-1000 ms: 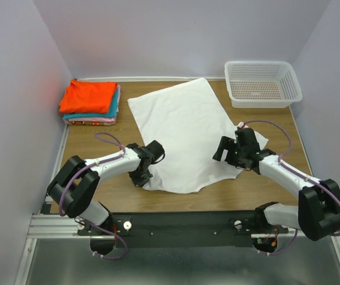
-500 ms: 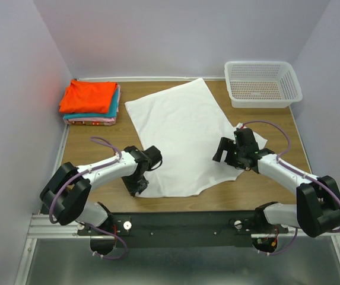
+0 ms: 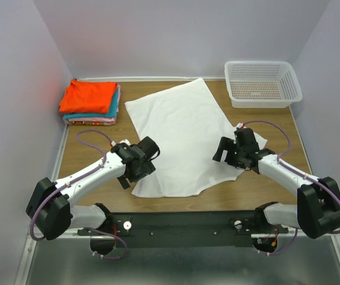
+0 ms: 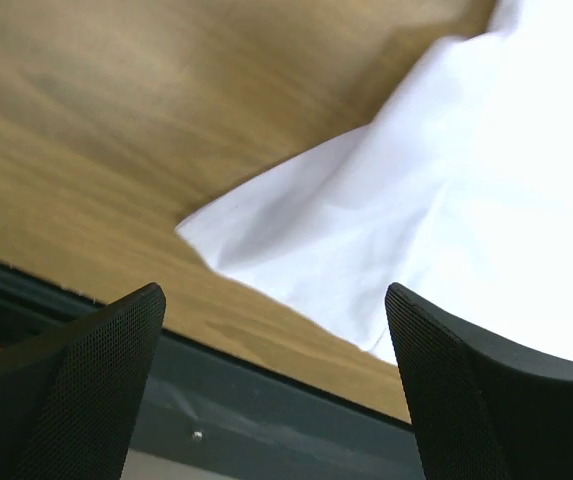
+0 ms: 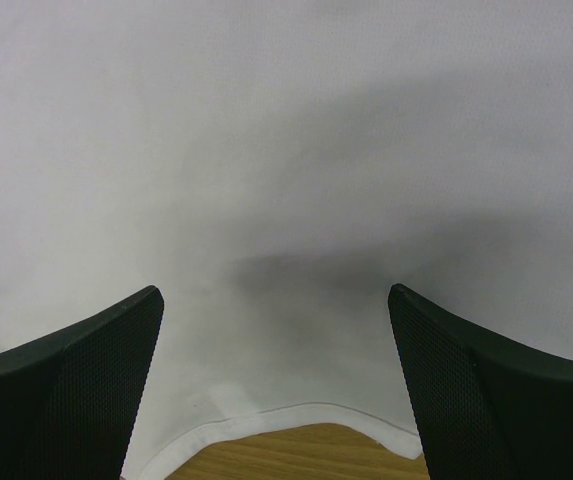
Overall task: Fold and stack the t-shirts
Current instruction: Flatten the tshirt out
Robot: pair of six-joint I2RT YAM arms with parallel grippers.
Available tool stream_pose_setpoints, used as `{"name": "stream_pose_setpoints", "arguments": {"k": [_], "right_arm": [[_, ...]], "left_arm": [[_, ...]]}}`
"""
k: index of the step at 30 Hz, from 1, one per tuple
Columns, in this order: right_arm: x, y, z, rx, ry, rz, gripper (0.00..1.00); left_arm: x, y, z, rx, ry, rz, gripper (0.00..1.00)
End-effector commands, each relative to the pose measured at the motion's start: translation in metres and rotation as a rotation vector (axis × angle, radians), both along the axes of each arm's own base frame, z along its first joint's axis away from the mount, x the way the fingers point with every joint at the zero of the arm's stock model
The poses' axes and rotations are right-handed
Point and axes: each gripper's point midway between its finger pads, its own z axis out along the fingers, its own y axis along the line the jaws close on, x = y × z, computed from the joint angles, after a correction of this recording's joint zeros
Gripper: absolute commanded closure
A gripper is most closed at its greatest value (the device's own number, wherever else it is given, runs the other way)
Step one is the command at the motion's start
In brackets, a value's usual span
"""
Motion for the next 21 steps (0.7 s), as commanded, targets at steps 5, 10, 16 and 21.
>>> {"name": "stream_pose_setpoints", "arguments": {"k": [5, 10, 16, 21], "right_arm": [[0.003, -0.002, 0.012, 0.005, -0.055, -0.022, 0.0], [0.014, -0.028, 0.001, -0.072, -0.042, -0.161, 0.0], [0.037, -0.042, -0.004, -0.123, -0.019, -0.232, 0.0], [0.053, -0.051, -0.007, -0.176, -0.01, -0.246, 0.0]], "left_arm": [[0.118, -0.023, 0.026, 0.042, -0.302, -0.197, 0.02], [0.22, -0.021, 0.063, 0.099, -0.477, -0.206, 0.02], [0.317, -0.025, 0.058, 0.174, -0.521, -0.242, 0.02], [0.345, -0.021, -0.007, 0.239, -0.364, -0.262, 0.02]]}}
